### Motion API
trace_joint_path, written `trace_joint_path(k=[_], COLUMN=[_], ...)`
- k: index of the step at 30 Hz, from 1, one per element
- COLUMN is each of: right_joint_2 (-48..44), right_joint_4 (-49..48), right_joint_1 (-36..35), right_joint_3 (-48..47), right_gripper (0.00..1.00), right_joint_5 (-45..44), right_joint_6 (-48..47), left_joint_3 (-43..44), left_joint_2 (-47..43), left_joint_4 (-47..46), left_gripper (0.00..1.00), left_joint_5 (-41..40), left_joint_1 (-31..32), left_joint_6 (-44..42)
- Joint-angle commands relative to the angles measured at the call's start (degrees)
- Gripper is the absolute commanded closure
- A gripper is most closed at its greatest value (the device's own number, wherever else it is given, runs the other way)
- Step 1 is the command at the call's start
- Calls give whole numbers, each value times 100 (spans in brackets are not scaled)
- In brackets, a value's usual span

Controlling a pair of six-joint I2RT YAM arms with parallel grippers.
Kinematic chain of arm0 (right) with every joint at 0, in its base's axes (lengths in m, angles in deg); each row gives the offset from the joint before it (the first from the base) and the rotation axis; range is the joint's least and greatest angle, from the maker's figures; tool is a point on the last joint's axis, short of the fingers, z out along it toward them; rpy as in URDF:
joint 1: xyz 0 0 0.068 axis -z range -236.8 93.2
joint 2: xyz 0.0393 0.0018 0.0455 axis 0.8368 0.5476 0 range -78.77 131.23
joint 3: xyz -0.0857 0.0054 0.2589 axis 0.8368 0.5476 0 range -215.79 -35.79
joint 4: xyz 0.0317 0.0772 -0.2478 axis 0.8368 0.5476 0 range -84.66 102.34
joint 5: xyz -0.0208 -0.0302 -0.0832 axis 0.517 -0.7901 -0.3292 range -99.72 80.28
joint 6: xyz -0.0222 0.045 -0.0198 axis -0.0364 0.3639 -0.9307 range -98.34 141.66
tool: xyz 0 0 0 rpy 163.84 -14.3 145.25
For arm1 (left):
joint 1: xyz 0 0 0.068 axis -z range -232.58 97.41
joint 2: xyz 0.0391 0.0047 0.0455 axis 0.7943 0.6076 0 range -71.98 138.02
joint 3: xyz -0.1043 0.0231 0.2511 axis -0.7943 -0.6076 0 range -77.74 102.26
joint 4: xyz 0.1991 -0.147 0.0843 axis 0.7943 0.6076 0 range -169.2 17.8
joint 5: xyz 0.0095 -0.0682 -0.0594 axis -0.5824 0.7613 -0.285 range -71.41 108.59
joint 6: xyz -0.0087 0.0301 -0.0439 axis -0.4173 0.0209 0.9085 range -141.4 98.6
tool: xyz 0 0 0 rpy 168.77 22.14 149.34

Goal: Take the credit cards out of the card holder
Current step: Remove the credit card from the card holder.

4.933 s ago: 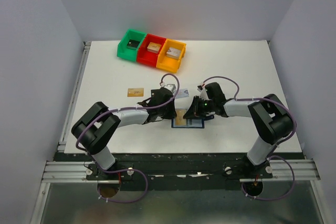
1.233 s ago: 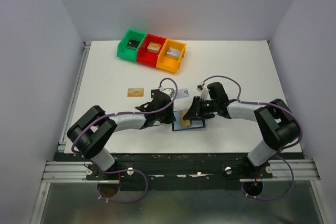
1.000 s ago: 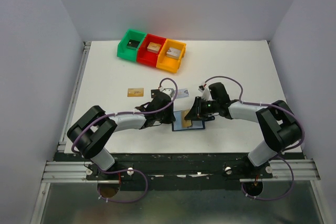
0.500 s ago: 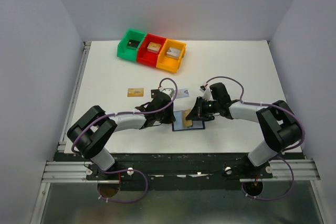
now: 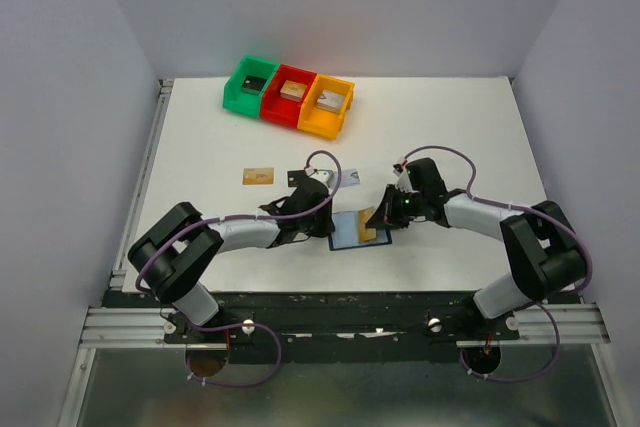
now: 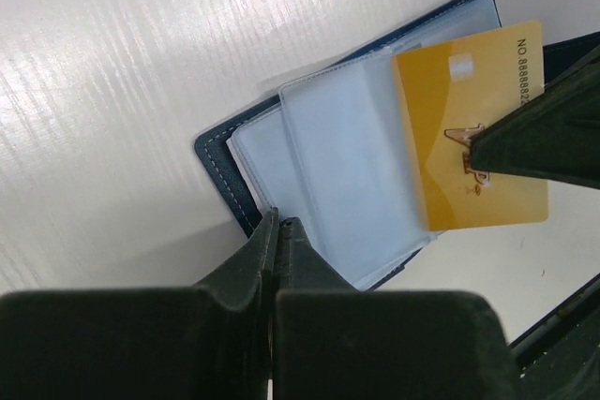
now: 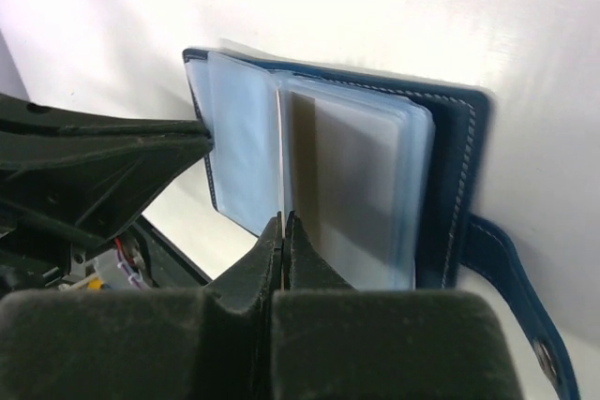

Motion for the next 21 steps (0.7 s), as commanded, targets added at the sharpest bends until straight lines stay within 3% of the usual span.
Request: trace_joint_path(k=[1,9,14,16,19,21], right_joint_2=[-356,-1401,-2078,-2289,-2535,-2650], right_joint_4=[678,1610,1523,1400,1356,1285], right_joint_1=[89,98,98,98,89,89], right_joint_3=[-21,-232,-224,-188,-197,-206], right_gripper=[100,100,100,100,100,100], right_joint_5=[-644,-1295,-637,-286,154,541], right_joint_6=[-192,-578,-939,-1053,-1246,-1352], left_joint_3=[-13,-118,-206,-101,49,75], left_joint_2=[-67,-216,-699,-1006,-1533,-1859], left_joint_4=[354,301,266,371,345,284], left_gripper=[100,100,99,86,54,40], left_joint_5=[-194,-141,-203,-141,96,219], left_joint_1=[92,232,250,232,215,206], left_joint_6=[-148,-192,-218,-314,-473,-500])
